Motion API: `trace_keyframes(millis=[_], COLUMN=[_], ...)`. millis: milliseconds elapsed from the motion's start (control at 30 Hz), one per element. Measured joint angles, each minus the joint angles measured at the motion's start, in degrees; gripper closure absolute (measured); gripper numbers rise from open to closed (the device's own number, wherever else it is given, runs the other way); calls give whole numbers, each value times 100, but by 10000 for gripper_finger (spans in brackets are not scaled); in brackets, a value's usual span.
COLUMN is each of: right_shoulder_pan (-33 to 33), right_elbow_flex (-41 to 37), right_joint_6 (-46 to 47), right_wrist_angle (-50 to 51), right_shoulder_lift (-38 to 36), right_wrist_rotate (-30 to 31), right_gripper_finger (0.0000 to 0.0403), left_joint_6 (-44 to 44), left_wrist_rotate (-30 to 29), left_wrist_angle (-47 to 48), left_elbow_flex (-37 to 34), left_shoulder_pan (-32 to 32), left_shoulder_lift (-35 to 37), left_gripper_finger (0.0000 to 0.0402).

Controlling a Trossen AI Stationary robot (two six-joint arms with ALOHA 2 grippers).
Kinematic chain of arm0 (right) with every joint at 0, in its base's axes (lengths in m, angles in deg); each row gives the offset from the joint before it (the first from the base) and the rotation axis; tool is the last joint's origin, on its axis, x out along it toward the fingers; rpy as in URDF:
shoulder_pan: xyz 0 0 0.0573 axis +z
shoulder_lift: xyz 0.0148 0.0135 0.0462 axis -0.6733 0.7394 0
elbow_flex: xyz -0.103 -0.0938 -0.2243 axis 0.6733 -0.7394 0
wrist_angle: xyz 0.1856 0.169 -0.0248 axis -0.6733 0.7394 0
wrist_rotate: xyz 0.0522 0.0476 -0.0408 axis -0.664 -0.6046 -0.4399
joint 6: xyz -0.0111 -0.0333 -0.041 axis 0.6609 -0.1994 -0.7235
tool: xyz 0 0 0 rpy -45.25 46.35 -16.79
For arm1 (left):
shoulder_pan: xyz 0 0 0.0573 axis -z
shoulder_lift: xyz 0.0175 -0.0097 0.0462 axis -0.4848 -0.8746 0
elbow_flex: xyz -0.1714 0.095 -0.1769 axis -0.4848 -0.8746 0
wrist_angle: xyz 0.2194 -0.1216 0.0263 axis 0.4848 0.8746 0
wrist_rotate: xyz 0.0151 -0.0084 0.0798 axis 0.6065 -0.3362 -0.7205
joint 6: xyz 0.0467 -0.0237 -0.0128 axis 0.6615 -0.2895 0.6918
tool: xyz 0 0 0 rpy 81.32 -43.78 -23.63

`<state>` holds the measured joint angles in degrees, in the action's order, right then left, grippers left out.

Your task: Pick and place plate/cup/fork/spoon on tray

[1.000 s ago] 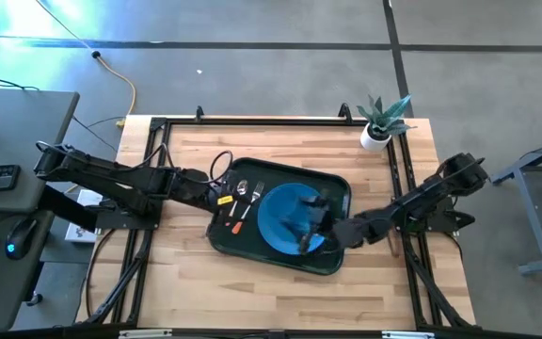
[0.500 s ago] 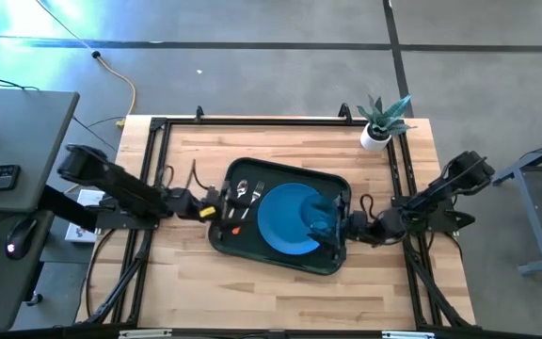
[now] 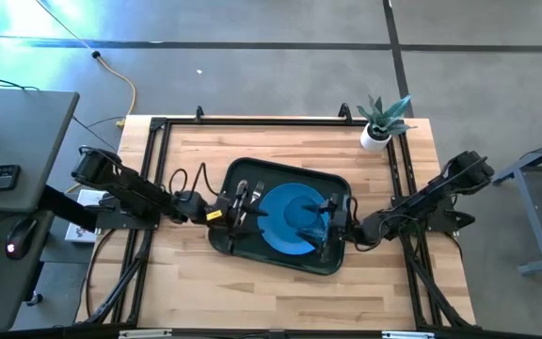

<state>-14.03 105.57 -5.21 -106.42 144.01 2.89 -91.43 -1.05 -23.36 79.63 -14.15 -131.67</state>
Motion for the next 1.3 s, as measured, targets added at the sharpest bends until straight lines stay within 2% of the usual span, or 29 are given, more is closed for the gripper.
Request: trace_keyframes(millis=[100,333,600,800,900,967,1133,1200,1300], right_shoulder_pan=[0,-138,-397,-376,-321,-238,-114,-114,-139], right_elbow_flex=[0,2,4,2,-2,2,4,4,4], right_joint_6=[-1,169,1004,973,898,771,564,535,515], right_wrist_angle=[-7,70,975,915,931,935,900,892,748], right_shoulder_lift=[0,0,10,4,4,4,-11,-11,-9], right_wrist_rotate=[20,-3,-24,64,194,392,503,570,343], right_gripper_finger=[55,54,54,54,54,54,54,54,54], left_joint_6=[-92,-38,361,226,216,244,461,549,548], left_wrist_rotate=[6,7,42,408,443,410,8,-339,-819], left_wrist_angle=[337,2152,2245,2352,2373,2727,3948,4344,4747], left_elbow_flex=[172,1022,1821,2205,2232,2230,2236,2241,2239], left_shoulder_pan=[-57,-89,-68,-153,-162,-138,-52,-8,43], left_shoulder_lift=[-1,-143,-723,-1323,-1325,-1156,-486,-345,-293], left_gripper_finger=[190,190,190,190,190,190,190,190,190])
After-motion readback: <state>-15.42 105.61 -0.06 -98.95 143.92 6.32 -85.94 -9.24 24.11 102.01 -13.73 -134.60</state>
